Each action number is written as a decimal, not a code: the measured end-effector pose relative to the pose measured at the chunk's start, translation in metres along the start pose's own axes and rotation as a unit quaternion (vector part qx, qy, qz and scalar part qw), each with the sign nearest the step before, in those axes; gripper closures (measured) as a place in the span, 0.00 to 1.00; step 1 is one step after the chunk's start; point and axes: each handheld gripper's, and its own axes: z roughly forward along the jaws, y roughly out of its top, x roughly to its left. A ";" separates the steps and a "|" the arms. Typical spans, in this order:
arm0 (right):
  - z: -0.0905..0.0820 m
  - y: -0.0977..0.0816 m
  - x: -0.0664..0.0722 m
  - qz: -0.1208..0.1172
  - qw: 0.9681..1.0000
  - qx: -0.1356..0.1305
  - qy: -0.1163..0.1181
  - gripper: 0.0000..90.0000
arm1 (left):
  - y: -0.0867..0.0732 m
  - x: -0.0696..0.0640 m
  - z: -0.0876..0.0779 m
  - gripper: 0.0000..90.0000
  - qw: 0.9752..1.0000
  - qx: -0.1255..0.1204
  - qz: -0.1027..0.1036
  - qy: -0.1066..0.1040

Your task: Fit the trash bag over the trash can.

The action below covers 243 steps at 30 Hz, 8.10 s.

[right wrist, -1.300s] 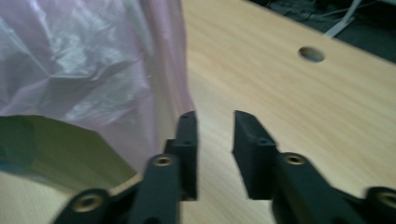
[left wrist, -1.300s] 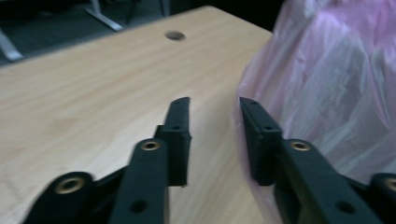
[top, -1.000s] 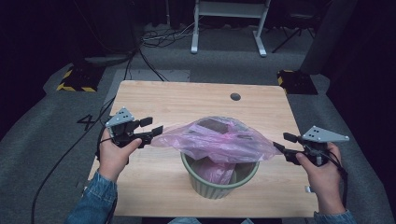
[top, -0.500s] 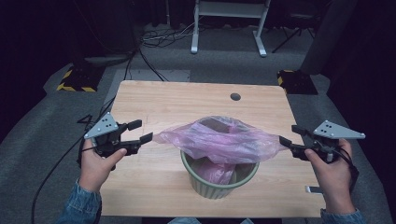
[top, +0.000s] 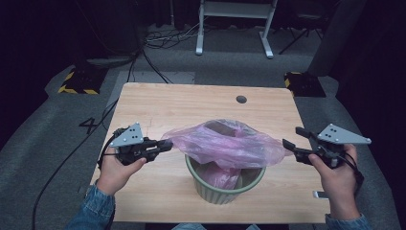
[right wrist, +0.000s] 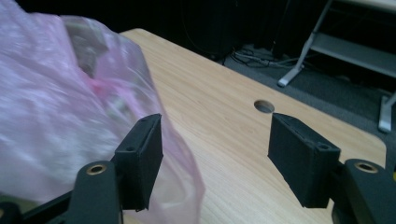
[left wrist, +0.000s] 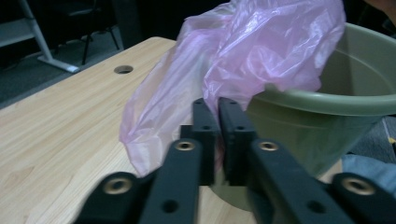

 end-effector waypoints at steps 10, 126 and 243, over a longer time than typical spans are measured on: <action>-0.009 0.006 0.031 -0.068 0.989 0.020 0.130 0.34 | 0.008 -0.023 0.001 1.00 0.999 0.007 0.040 -0.016; 0.006 -0.084 0.066 -0.040 0.981 0.075 0.174 0.24 | -0.087 -0.014 -0.008 0.28 0.998 0.002 -0.044 -0.042; 0.077 -0.123 0.015 0.006 0.970 0.200 0.137 0.87 | -0.098 0.014 0.083 0.82 0.986 0.155 -0.044 0.041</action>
